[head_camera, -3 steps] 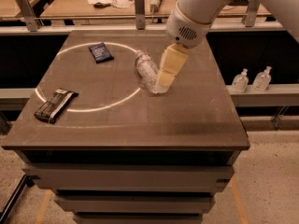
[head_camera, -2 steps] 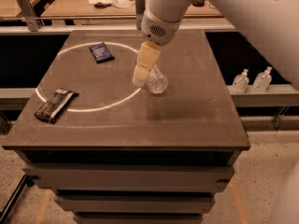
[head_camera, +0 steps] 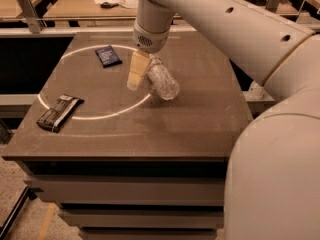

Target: Place water bottle upright

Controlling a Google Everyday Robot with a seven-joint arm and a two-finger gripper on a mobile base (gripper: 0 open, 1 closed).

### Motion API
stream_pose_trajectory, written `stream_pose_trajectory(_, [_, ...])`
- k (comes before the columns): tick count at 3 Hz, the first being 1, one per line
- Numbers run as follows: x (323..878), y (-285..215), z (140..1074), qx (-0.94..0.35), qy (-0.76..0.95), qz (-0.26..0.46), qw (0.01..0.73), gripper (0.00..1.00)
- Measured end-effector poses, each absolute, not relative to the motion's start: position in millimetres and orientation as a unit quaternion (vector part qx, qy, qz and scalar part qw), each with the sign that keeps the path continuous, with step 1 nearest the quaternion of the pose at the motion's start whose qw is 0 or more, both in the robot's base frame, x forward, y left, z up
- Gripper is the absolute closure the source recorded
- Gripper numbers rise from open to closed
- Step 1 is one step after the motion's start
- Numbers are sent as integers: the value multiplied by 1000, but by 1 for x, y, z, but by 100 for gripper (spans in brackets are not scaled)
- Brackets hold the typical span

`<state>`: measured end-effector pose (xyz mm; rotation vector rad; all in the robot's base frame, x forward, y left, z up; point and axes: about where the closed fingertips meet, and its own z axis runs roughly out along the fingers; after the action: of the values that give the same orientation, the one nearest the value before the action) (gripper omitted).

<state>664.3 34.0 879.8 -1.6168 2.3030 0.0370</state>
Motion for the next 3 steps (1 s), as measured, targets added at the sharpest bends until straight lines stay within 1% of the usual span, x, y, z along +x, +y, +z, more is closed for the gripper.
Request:
stream_pose_trajectory(1, [684,34,861,-532,834,5,147,0])
stream_pose_trajectory(3, [693,32,841,-473,875,-16,103,0])
